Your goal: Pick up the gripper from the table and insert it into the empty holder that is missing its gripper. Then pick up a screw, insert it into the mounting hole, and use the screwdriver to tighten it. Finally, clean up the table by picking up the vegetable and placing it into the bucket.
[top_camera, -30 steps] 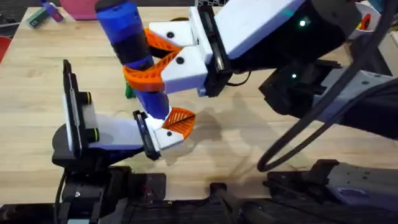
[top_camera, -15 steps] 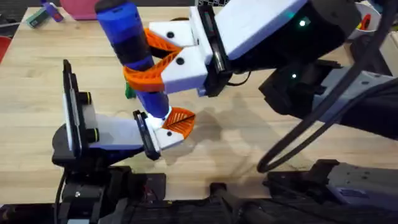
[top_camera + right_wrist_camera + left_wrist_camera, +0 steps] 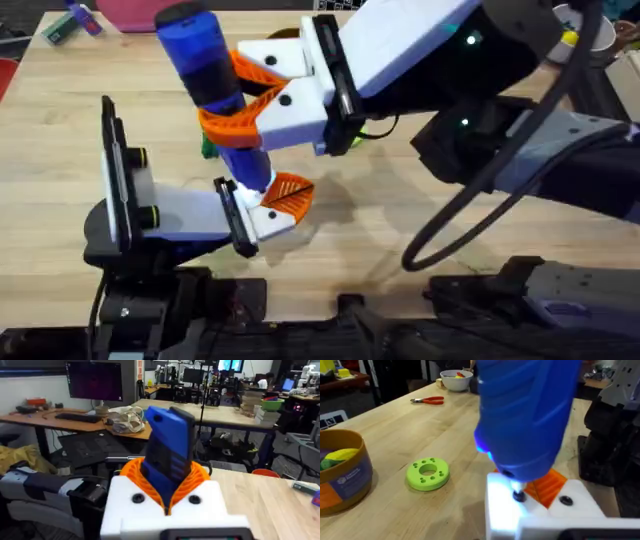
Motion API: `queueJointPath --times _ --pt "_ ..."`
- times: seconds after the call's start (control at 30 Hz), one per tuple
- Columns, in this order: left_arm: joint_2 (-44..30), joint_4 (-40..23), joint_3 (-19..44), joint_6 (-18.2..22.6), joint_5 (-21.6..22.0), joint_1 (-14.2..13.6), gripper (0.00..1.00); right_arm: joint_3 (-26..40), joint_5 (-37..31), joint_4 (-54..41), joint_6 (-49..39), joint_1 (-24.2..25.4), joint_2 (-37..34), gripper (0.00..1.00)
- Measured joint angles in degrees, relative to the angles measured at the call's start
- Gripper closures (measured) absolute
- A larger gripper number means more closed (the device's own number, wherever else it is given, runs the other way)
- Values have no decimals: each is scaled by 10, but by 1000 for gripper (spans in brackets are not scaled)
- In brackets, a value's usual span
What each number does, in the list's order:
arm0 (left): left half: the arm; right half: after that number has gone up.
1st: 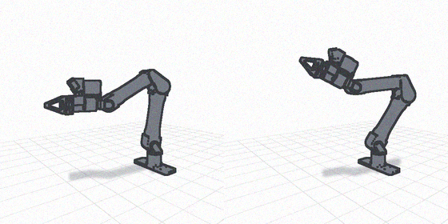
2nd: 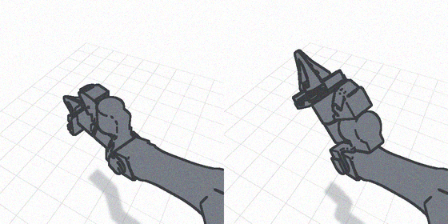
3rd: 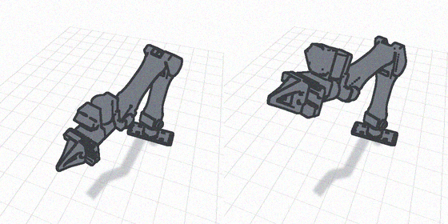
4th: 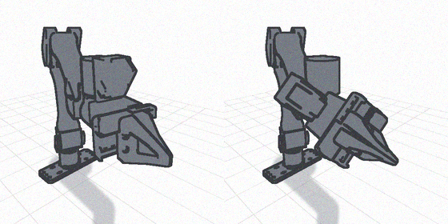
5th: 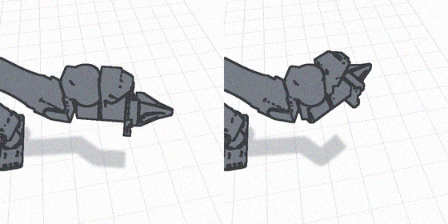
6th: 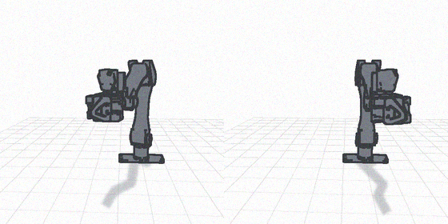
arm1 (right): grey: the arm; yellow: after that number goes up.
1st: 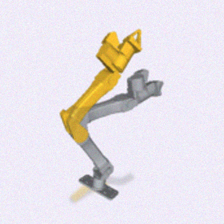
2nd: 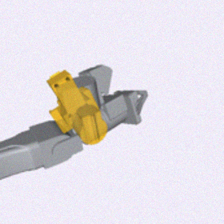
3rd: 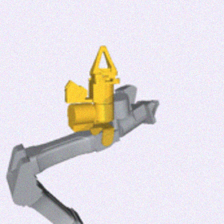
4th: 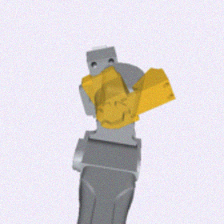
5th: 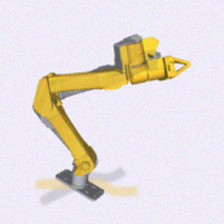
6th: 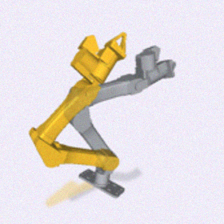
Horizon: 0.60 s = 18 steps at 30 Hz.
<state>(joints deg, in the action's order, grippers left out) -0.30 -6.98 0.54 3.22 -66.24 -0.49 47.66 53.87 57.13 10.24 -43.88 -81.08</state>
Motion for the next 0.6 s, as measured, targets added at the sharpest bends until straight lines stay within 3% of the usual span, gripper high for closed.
queueJointPath --times 0.6 --pt "0 0 0 0 0 0 991 0 10 3 -5 0 -2 977"
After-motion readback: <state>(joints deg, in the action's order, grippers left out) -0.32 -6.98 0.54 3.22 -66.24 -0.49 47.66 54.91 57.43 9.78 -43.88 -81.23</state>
